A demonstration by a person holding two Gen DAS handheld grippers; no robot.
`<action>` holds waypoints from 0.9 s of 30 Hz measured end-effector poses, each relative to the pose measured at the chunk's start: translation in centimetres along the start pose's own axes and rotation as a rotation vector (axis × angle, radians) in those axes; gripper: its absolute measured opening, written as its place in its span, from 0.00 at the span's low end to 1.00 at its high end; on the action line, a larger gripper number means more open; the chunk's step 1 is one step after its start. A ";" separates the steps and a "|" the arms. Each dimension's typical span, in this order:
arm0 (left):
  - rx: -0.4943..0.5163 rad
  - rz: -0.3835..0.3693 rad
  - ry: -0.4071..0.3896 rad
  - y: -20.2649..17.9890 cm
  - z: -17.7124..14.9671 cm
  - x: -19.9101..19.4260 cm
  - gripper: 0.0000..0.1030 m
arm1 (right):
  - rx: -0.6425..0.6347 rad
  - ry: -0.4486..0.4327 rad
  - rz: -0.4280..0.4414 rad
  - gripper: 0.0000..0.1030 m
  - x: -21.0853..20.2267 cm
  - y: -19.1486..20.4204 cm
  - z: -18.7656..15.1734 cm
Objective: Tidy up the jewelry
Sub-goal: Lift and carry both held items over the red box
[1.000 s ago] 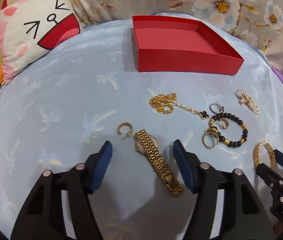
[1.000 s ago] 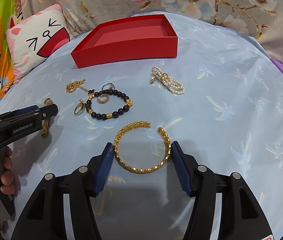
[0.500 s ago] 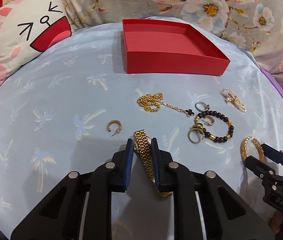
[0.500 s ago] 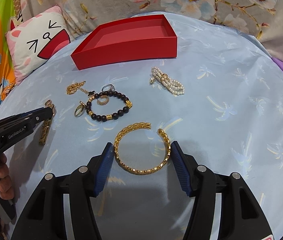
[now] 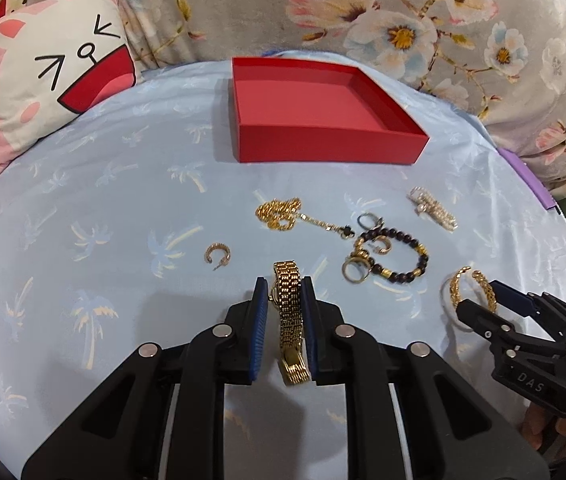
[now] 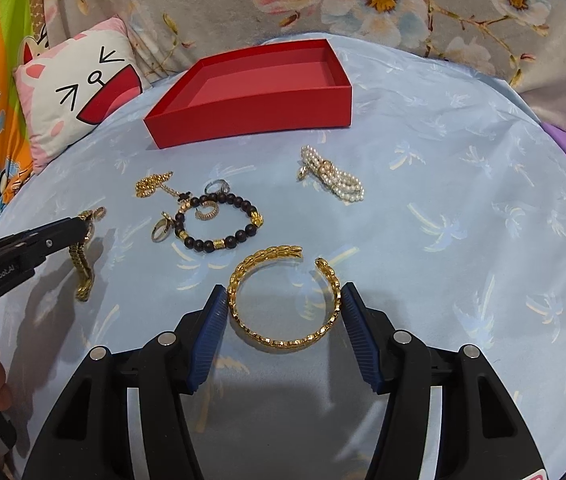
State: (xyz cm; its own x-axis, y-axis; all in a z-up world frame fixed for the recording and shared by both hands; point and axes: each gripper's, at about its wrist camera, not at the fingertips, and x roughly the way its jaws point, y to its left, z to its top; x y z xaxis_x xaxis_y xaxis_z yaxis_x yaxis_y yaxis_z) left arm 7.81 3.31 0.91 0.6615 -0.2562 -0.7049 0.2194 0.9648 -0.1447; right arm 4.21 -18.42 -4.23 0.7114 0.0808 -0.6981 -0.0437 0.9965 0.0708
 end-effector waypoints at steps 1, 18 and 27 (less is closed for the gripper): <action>0.003 -0.011 -0.008 -0.1 0.4 -0.4 0.15 | 0.001 -0.008 0.003 0.55 -0.3 -0.1 0.3; 0.095 -0.093 -0.189 -1.8 14.9 -0.2 0.15 | -0.020 -0.086 0.045 0.55 1.3 -1.5 16.3; 0.078 -0.083 -0.169 -1.0 22.7 8.4 0.16 | 0.062 -0.005 0.080 0.55 11.1 -2.5 25.1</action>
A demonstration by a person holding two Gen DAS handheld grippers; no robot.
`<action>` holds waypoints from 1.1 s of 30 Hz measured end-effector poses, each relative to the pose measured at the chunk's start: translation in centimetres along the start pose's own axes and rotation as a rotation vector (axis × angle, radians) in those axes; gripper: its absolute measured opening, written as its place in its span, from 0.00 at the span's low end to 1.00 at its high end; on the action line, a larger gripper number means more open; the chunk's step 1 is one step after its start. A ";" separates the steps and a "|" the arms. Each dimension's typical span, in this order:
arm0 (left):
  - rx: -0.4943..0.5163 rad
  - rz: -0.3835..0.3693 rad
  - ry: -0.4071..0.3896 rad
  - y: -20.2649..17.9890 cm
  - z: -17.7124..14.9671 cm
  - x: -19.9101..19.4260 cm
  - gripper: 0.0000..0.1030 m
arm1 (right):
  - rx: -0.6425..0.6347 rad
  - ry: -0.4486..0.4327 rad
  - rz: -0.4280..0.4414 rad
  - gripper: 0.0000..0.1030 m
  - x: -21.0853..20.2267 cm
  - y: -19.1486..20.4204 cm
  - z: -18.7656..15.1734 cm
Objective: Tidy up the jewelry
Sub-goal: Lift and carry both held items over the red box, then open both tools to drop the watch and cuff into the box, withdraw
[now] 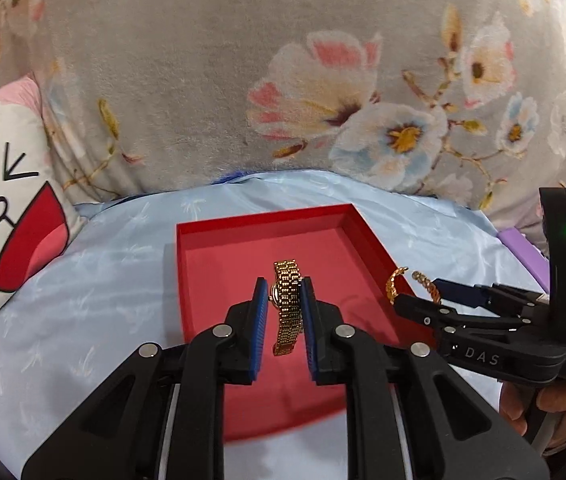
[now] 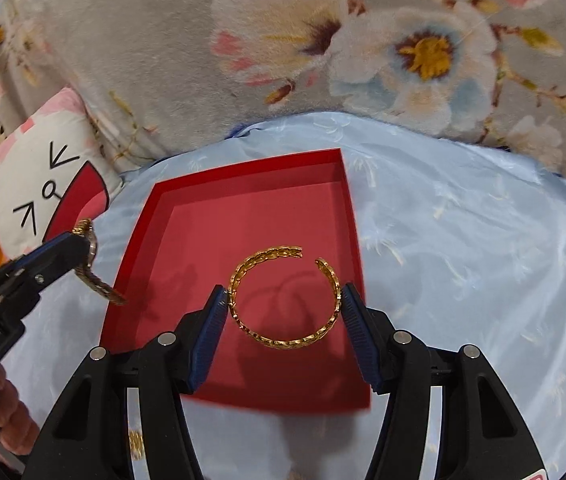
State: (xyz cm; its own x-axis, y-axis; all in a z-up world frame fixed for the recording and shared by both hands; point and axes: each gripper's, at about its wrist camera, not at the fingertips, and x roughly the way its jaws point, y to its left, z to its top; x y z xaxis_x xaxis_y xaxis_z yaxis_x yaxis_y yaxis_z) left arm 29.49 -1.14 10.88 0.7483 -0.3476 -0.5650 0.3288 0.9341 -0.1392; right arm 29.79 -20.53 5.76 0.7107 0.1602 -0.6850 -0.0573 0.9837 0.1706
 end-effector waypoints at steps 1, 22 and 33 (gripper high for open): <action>-0.008 -0.011 0.014 0.4 0.5 1.4 0.16 | 0.008 0.016 0.004 0.55 1.1 -0.2 0.7; -0.141 0.128 0.008 4.7 4.1 11.1 0.42 | 0.029 0.080 -0.077 0.57 10.5 -0.1 5.7; -0.173 0.082 0.003 5.9 1.2 4.6 0.63 | -0.038 0.000 -0.042 0.60 5.0 0.3 2.3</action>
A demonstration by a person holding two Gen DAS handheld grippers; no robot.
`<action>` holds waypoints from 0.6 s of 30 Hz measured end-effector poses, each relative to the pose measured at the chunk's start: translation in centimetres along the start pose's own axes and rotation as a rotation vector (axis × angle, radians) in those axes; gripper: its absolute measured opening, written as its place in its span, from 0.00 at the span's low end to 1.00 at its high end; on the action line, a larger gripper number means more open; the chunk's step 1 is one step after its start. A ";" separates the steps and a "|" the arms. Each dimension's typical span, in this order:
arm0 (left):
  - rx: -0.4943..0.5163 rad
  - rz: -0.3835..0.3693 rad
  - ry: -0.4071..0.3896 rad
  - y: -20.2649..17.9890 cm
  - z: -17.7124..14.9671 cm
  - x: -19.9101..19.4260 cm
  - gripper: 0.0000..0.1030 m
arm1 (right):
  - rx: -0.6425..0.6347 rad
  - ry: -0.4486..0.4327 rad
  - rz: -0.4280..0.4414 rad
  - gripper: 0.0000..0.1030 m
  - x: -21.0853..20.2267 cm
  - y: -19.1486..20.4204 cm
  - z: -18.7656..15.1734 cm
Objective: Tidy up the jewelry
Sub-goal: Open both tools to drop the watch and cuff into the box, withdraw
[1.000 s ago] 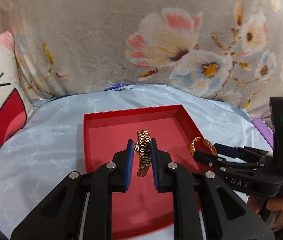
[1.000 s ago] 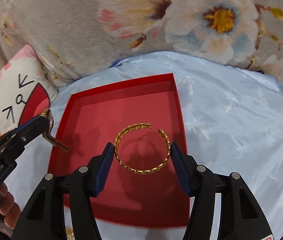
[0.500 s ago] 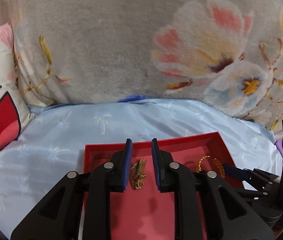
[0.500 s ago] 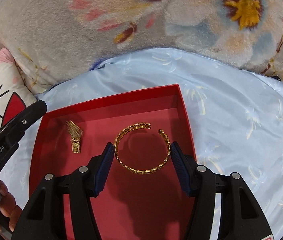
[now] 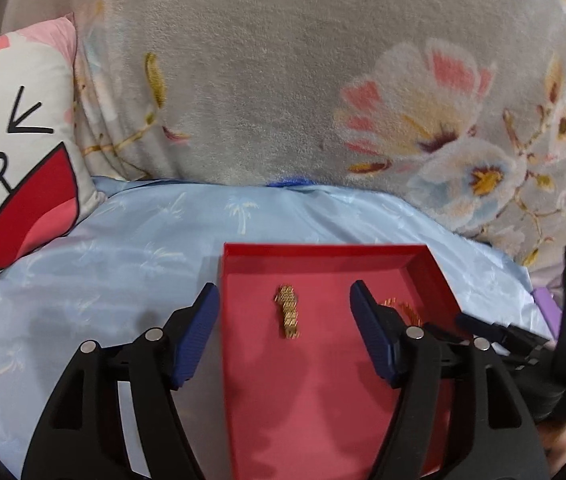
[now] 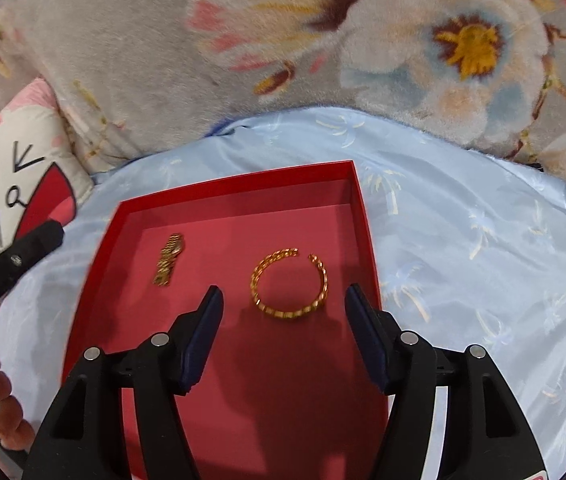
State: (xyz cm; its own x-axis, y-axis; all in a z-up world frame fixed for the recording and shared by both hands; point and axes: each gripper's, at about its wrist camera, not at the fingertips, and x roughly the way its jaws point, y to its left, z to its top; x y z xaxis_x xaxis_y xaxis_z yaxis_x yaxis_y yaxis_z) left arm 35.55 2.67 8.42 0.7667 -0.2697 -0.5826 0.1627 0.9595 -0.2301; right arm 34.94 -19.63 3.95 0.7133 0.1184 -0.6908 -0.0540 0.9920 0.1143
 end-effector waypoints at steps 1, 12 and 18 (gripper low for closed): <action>0.011 0.003 0.006 0.1 -0.6 -0.8 0.63 | -0.002 -0.009 0.001 0.60 -1.0 -0.1 -0.5; 0.070 0.033 0.067 2.2 -9.1 -8.9 0.67 | -0.047 -0.015 -0.033 0.60 -10.0 -2.1 -10.6; 0.127 0.041 0.122 1.2 -13.7 -10.5 0.69 | -0.011 0.019 -0.049 0.60 -12.1 -3.7 -16.4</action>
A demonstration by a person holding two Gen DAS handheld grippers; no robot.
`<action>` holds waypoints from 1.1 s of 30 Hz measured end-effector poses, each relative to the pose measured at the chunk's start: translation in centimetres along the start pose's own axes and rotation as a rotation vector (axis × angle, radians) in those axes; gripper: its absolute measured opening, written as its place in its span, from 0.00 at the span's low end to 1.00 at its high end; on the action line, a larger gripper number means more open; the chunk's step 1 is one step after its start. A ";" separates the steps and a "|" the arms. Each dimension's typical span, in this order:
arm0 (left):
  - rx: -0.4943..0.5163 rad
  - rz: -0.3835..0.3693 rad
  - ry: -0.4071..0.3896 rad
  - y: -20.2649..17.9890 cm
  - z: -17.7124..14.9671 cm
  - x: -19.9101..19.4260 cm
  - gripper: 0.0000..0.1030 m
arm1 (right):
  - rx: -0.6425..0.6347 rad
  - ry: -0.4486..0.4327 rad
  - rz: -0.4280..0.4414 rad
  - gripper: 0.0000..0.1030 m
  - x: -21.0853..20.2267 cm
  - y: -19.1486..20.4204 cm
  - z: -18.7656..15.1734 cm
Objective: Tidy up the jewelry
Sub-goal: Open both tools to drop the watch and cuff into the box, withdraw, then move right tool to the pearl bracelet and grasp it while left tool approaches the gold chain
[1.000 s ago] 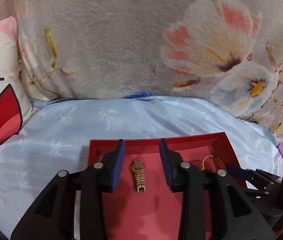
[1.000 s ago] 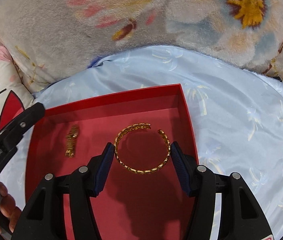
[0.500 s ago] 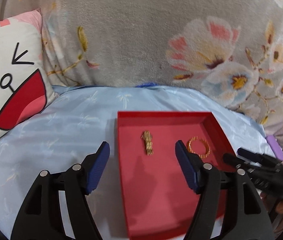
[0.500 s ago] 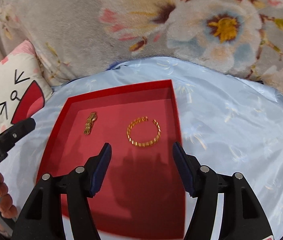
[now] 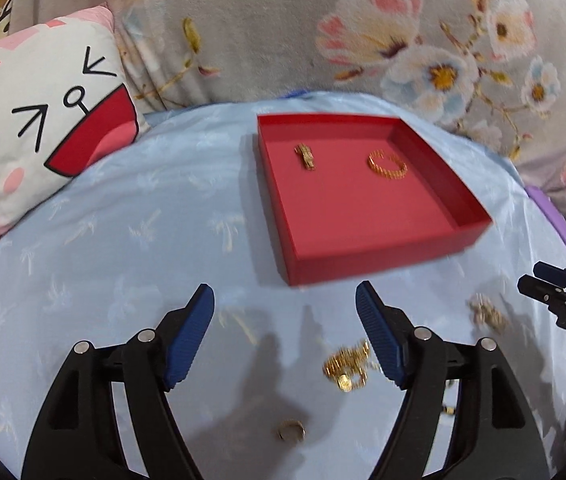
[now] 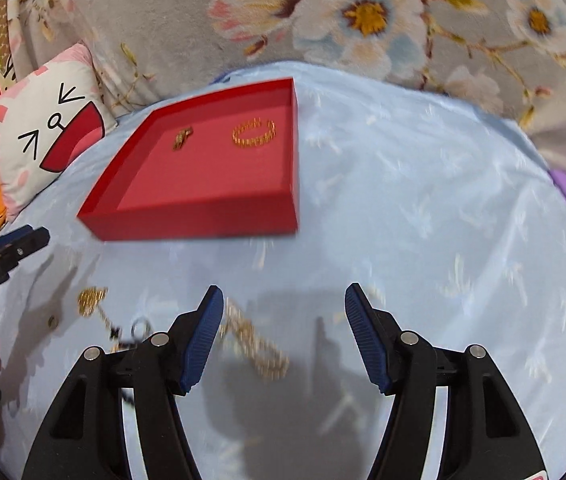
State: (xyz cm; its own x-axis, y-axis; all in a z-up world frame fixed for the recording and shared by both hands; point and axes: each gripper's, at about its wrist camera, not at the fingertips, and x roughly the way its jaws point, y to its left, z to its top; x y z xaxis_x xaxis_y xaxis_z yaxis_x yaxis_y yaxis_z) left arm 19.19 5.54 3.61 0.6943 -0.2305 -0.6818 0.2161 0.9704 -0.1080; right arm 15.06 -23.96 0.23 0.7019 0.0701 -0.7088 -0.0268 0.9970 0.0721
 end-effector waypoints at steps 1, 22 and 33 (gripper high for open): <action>0.000 -0.007 0.010 -0.2 -0.6 0.1 0.69 | 0.014 0.007 0.007 0.60 -0.2 -0.2 -0.8; 0.034 0.009 0.075 -2.7 -5.1 2.0 0.50 | 0.020 0.045 0.019 0.60 0.6 0.8 -6.9; 0.007 -0.044 0.097 -2.2 -5.9 1.7 0.42 | -0.031 0.015 -0.013 0.61 0.5 1.5 -6.7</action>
State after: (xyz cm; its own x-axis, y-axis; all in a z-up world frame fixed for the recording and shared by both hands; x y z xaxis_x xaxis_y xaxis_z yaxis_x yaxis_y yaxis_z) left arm 15.89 3.46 -1.58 0.6144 -0.2645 -0.7434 0.2501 0.9588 -0.1344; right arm 10.54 -22.22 -4.73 0.6915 0.0578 -0.7200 -0.0405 0.9983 0.0412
